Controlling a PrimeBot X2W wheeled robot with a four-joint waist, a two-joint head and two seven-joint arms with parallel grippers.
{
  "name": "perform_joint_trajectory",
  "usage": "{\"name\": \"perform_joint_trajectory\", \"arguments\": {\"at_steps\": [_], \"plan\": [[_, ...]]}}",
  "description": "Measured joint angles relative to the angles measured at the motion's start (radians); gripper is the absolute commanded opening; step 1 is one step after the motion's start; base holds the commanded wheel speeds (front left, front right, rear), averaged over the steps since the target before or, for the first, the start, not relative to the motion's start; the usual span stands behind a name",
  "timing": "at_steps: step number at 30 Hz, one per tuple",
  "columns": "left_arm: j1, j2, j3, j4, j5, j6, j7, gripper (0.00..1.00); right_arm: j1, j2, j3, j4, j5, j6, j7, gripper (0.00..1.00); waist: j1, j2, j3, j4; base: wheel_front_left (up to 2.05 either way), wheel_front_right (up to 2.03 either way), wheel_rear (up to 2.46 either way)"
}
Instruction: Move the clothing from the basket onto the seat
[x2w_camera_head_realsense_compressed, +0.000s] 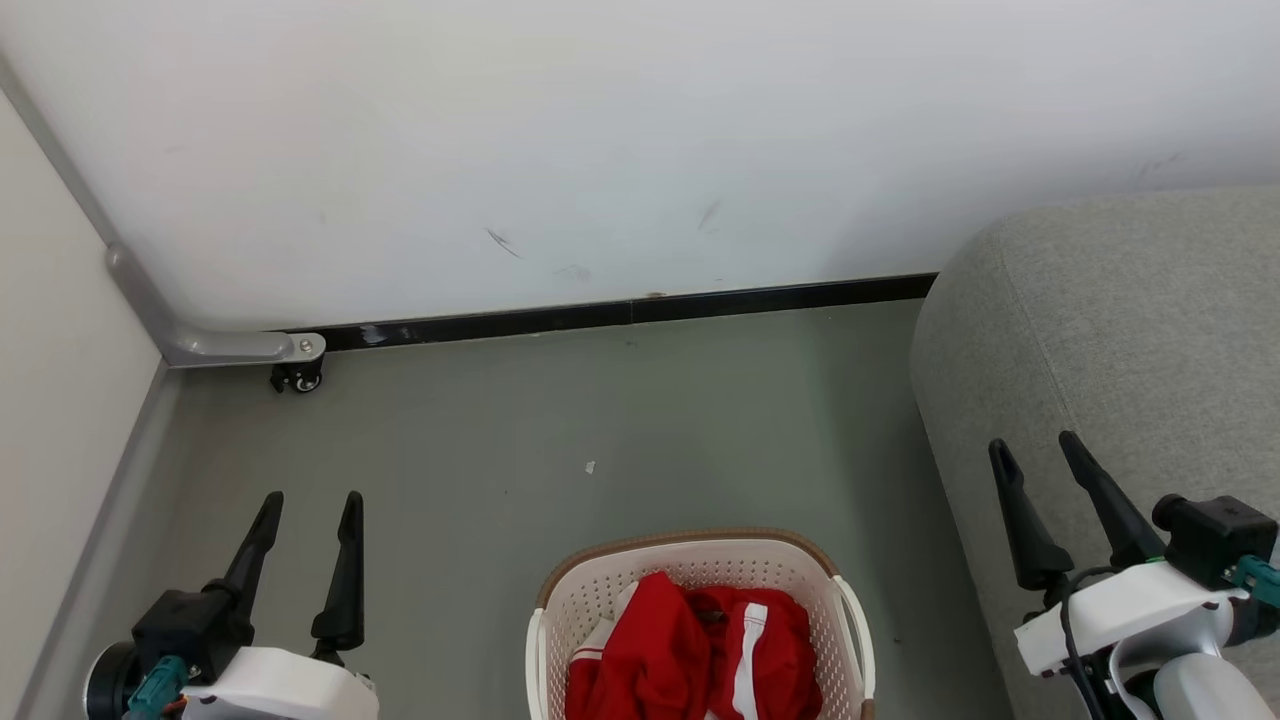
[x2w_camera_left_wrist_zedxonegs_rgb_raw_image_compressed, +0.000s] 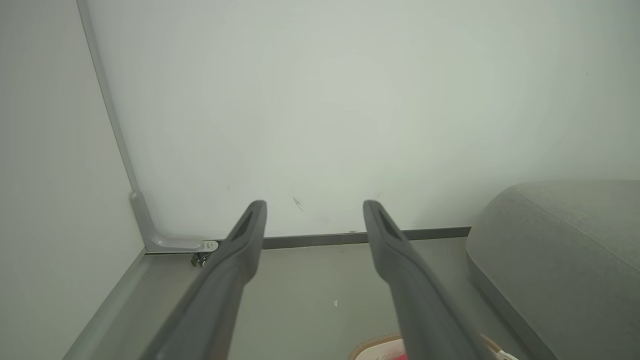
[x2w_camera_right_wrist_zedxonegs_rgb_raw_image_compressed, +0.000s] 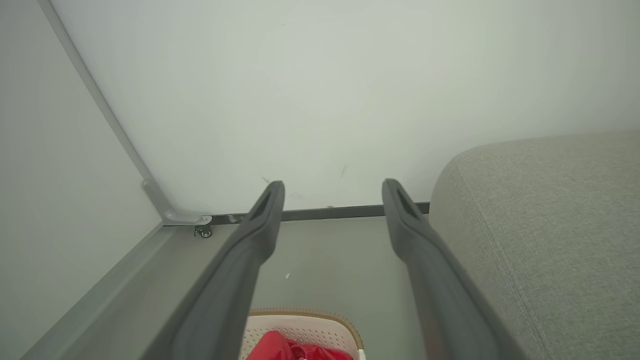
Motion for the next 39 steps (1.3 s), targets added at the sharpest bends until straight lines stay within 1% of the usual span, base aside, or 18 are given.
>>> {"name": "perform_joint_trajectory", "arguments": {"at_steps": [4,28,34,39], "plan": [[-0.007,-0.001,0.005,0.003,0.007,0.000,0.000,1.00,0.000,0.013,0.000,0.001,-0.003,0.000,0.000,1.00,0.0000,0.0000,-0.001,-0.001,0.00,0.00,0.00],[-0.007,-0.014,0.029,0.024,0.017,-0.005,0.000,1.00,-0.001,0.023,-0.001,0.007,-0.009,0.000,0.000,1.00,-0.0001,0.0000,-0.001,-0.008,0.00,0.00,0.00],[-0.007,-0.029,0.034,0.031,0.014,-0.015,0.000,1.00,-0.001,0.033,-0.006,0.007,-0.009,0.000,0.000,1.00,-0.0002,0.0000,0.004,-0.011,0.00,0.00,0.00],[-0.007,-0.029,0.039,0.035,0.014,-0.017,0.000,1.00,-0.001,0.036,-0.010,0.007,-0.009,0.000,0.000,1.00,-0.0002,0.0000,0.012,-0.013,0.00,0.00,0.00]]}}
